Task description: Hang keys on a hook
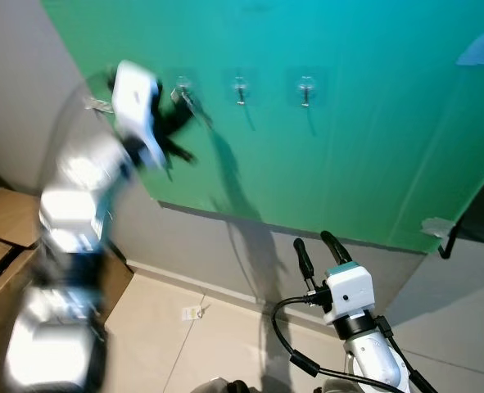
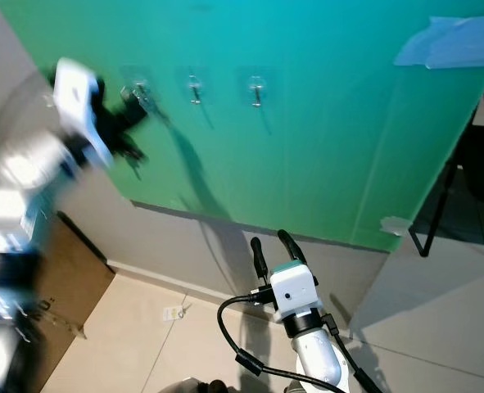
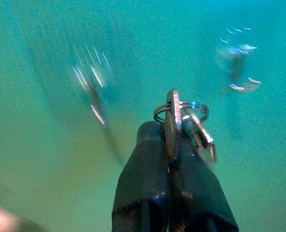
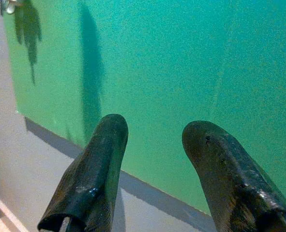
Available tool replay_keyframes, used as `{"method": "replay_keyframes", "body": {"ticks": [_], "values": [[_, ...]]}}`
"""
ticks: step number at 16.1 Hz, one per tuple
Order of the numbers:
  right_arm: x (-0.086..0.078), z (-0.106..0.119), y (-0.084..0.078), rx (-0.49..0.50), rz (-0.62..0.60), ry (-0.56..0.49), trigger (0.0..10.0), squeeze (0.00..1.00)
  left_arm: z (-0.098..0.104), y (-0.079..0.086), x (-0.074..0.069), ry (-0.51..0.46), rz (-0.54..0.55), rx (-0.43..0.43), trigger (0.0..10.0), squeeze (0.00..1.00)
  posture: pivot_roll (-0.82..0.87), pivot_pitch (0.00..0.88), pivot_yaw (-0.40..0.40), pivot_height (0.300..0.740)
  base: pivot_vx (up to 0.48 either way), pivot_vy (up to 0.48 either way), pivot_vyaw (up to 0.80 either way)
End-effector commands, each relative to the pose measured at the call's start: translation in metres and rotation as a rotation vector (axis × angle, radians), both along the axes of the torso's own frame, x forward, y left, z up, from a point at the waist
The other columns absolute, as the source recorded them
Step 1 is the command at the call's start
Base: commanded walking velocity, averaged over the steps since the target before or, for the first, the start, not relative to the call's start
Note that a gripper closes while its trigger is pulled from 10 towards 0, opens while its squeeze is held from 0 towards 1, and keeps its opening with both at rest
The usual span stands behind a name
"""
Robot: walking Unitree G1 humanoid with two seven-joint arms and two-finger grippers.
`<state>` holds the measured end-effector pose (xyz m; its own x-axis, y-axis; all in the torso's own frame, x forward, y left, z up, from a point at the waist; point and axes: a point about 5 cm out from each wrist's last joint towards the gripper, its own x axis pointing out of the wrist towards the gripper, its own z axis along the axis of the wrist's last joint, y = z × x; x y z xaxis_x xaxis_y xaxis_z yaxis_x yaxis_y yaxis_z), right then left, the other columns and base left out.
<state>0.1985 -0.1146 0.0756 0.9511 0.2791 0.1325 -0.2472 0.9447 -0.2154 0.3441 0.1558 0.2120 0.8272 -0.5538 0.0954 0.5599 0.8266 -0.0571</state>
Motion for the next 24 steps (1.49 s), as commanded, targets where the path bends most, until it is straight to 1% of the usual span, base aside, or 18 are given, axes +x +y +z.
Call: {"method": "replay_keyframes", "body": {"ticks": [1, 2, 3, 4, 5, 6, 8, 9, 11, 12, 13, 17, 20, 24], "values": [[-0.001, 0.0, 0.002, 0.011, 0.007, -0.007, 10.0, 0.0, 0.006, 0.008, -0.003, -0.012, 0.021, -0.054, 10.0, 0.0, -0.2, 0.022, 0.176, 0.736, 0.0, 0.0, 0.0], [-0.001, 0.0, 0.001, 0.01, 0.007, -0.013, 10.0, 0.0, -0.003, 0.006, -0.006, 0.01, 0.04, -0.165, 10.0, 0.0, -0.19, 0.023, 0.172, 0.736, 0.0, 0.0, 0.0], [0.016, 0.014, -0.014, 0.01, 0.002, -0.039, 10.0, 0.0, -0.009, 0.006, -0.008, 0.037, 0.052, -0.28, 10.0, 0.0, -0.2, 0.026, 0.174, 0.736, 0.0, 0.0, 0.0], [0.027, 0.026, -0.026, 0.009, -0.001, -0.058, 10.0, 0.0, -0.013, 0.009, -0.007, 0.063, 0.08, -0.384, 10.0, 0.0, -0.2, 0.031, 0.177, 0.736, 0.0, 0.0, 0.0], [0.028, 0.028, -0.029, 0.006, -0.006, -0.06, 10.0, 0.0, -0.015, 0.009, -0.006, 0.081, 0.094, -0.454, 10.0, 0.0, -0.2, 0.035, 0.177, 0.736, 0.0, 0.0, 0.0], [0.028, 0.027, -0.031, 0.003, -0.01, -0.058, 10.0, 0.0, -0.015, 0.008, -0.006, 0.087, 0.089, -0.503, 10.0, 0.0, -0.2, 0.039, 0.176, 0.736, 0.0, 0.0, 0.0], [0.028, 0.028, -0.034, 0.008, -0.016, -0.056, 10.0, 0.0, -0.014, -0.001, -0.007, 0.127, 0.018, -0.647, 10.0, 0.0, -0.21, 0.047, 0.172, 0.736, 0.0, 0.0, 0.0], [0.03, 0.029, -0.034, 0.02, -0.02, -0.056, 10.0, 0.0, -0.014, -0.009, -0.009, 0.146, -0.04, -0.686, 10.0, 0.0, -0.21, 0.048, 0.169, 0.736, 0.0, 0.0, 0.0], [0.04, 0.036, -0.035, 0.059, -0.023, -0.049, 10.0, 0.0, -0.013, -0.028, -0.015, 0.16, -0.153, -0.708, 10.0, 0.0, -0.22, 0.056, 0.16, 0.736, 0.0, 0.0, 0.0], [0.042, 0.041, -0.035, 0.055, -0.013, -0.059, 10.0, 0.0, -0.011, -0.032, -0.018, 0.158, -0.181, -0.731, 10.0, 0.0, -0.22, 0.063, 0.154, 0.736, 0.0, 0.0, 0.0], [0.041, 0.043, -0.035, 0.045, 0.0, -0.06, 10.0, 0.0, -0.009, -0.032, -0.019, 0.154, -0.2, -0.725, 10.0, 0.0, -0.22, 0.07, 0.15, 0.736, 0.0, 0.0, 0.0], [0.034, 0.037, -0.034, 0.034, 0.012, -0.035, 10.0, 0.0, 0.0, -0.022, -0.017, 0.126, -0.206, -0.692, 10.0, 0.0, -0.21, 0.083, 0.157, 0.736, 0.0, 0.0, 0.0], [0.03, 0.035, -0.033, 0.032, 0.015, -0.026, 10.0, 0.0, 0.006, -0.02, -0.016, 0.121, -0.22, -0.671, 10.0, 0.0, -0.22, 0.083, 0.165, 0.736, 0.0, 0.0, 0.0], [0.023, 0.032, -0.033, 0.029, 0.009, -0.012, 10.0, 0.0, 0.005, -0.013, -0.008, 0.139, -0.212, -0.691, 10.0, 0.0, -0.24, 0.072, 0.169, 0.736, 0.0, 0.0, 0.0]]}}
